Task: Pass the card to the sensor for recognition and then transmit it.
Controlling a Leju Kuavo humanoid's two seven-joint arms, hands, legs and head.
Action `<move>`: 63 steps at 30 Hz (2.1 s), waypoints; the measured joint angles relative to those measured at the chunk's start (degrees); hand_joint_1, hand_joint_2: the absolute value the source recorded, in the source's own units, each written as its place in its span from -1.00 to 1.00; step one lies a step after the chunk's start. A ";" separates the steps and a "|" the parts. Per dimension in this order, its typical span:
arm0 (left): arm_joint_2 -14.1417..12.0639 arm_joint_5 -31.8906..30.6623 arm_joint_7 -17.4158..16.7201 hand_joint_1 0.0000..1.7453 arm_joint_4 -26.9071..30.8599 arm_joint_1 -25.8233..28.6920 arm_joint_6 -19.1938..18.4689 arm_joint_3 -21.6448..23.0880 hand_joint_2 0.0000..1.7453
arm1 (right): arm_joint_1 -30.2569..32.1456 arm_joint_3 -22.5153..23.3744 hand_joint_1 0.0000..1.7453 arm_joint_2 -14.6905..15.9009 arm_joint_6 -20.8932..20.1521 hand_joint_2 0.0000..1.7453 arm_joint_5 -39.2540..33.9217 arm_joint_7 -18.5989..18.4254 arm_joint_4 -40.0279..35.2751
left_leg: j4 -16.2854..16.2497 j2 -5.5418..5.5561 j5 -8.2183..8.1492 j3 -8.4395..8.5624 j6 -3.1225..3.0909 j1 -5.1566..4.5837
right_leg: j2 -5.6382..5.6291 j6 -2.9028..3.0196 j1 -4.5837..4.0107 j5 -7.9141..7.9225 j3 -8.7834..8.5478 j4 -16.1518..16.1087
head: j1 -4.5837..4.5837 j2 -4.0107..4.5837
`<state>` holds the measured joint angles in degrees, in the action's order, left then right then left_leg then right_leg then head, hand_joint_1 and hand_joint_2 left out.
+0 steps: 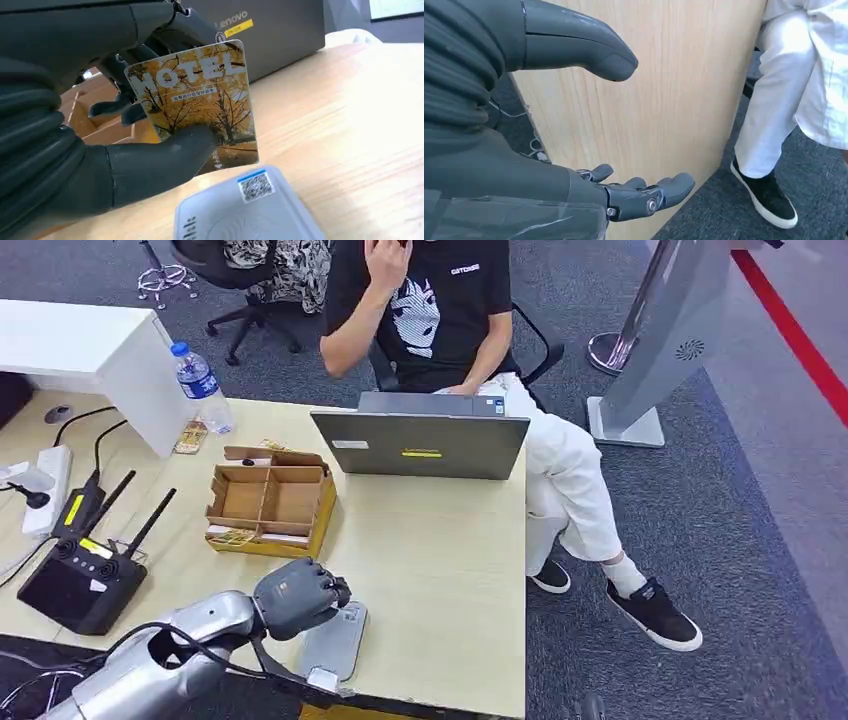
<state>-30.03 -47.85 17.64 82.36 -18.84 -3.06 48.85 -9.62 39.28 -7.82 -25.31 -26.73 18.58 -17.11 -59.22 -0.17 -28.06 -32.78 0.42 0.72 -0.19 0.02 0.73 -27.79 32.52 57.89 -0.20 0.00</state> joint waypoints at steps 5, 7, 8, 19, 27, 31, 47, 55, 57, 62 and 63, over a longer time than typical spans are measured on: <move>-0.77 0.46 0.00 1.00 0.00 -0.31 -0.52 0.59 1.00 | -0.02 0.02 -1.00 0.00 0.00 1.00 0.28 0.00 0.00 | 0.00 0.00 0.00 -0.01 0.00 0.00 | 0.00 0.00 0.00 0.00 0.00 0.00 | 0.02 0.00; -0.94 0.57 -0.02 1.00 0.00 -0.35 -0.78 0.96 1.00 | -0.02 0.02 -1.00 0.00 0.00 1.00 0.59 -0.06 0.00 | 0.00 0.00 0.00 -0.01 0.00 -0.01 | 0.00 0.00 0.01 0.00 0.00 0.00 | 0.02 0.00; -1.03 0.61 -0.09 1.00 0.00 -0.35 -1.09 1.09 1.00 | -0.04 0.02 -1.00 0.00 0.02 1.00 0.83 -0.15 0.00 | 0.00 0.00 0.01 -0.01 -0.01 -0.01 | 0.00 0.00 0.01 0.00 0.00 0.00 | 0.02 0.00; -1.49 1.90 -1.29 1.00 -1.40 -1.61 -3.06 4.02 1.00 | -0.46 0.02 -1.00 0.00 0.17 1.00 1.01 -0.44 0.00 | 0.00 0.02 0.01 0.00 -0.01 -0.01 | 0.01 0.00 0.01 0.00 -0.02 0.00 | 0.00 0.00; -1.01 1.49 -1.75 1.00 -3.15 -2.08 0.66 5.03 1.00 | -0.71 0.02 -1.00 0.00 0.61 1.00 1.01 -0.39 0.00 | 0.00 0.03 0.02 0.00 -0.01 -0.01 | 0.03 -0.01 0.01 0.01 -0.03 0.00 | 0.00 0.00; 0.15 -0.39 -1.92 1.00 -3.80 -1.81 4.47 5.09 1.00 | -0.69 0.02 -1.00 0.00 0.61 1.00 0.90 -0.11 0.00 | -0.01 0.03 0.02 0.00 -0.01 -0.01 | 0.02 -0.01 0.01 0.02 -0.02 0.00 | 0.00 0.00; 13.66 -17.35 -9.22 1.00 -2.64 2.76 16.41 -19.92 1.00 | -0.26 0.33 -1.00 -0.15 1.22 1.00 1.64 0.59 0.00 | 0.00 0.04 0.06 0.00 0.04 0.02 | 0.03 0.00 0.01 0.05 0.00 0.01 | 0.00 0.00; 14.47 -17.59 -8.96 1.00 -2.60 2.95 16.35 -22.50 1.00 | -0.28 0.35 -1.00 -0.15 1.22 1.00 1.79 0.59 0.02 | 0.00 0.05 0.06 -0.01 0.04 0.02 | 0.04 0.00 0.00 0.04 0.00 0.02 | 0.02 0.00; 15.58 -18.21 -9.21 1.00 -2.54 3.51 16.57 -24.92 1.00 | -0.28 0.35 -1.00 -0.17 1.27 1.00 1.86 0.50 0.02 | 0.00 0.06 0.06 -0.03 0.04 0.01 | 0.04 0.00 0.00 0.04 0.00 0.02 | 0.00 0.00; 17.83 -15.93 -7.01 1.00 -3.80 2.38 14.19 -39.50 1.00 | -0.41 0.35 -1.00 -0.31 1.62 1.00 2.82 -0.42 0.04 | -0.01 0.05 0.07 -0.03 0.05 0.01 | 0.03 -0.01 0.00 0.05 0.02 0.02 | 0.02 0.00; 17.92 -15.91 -6.67 1.00 -4.11 2.38 14.16 -40.36 1.00 | -0.43 0.35 -1.00 -0.33 1.64 1.00 2.86 -0.42 0.07 | -0.01 0.05 0.07 -0.03 0.05 0.01 | 0.02 -0.01 0.00 0.05 0.02 0.03 | 0.02 0.00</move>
<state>-12.11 -63.76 10.97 78.25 -16.46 11.10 8.48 -10.05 39.63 -8.15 -23.67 -23.87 18.16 -17.05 -59.23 -0.12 -27.99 -32.81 0.47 0.73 -0.16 0.02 0.73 -27.74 32.54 57.92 -0.17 0.00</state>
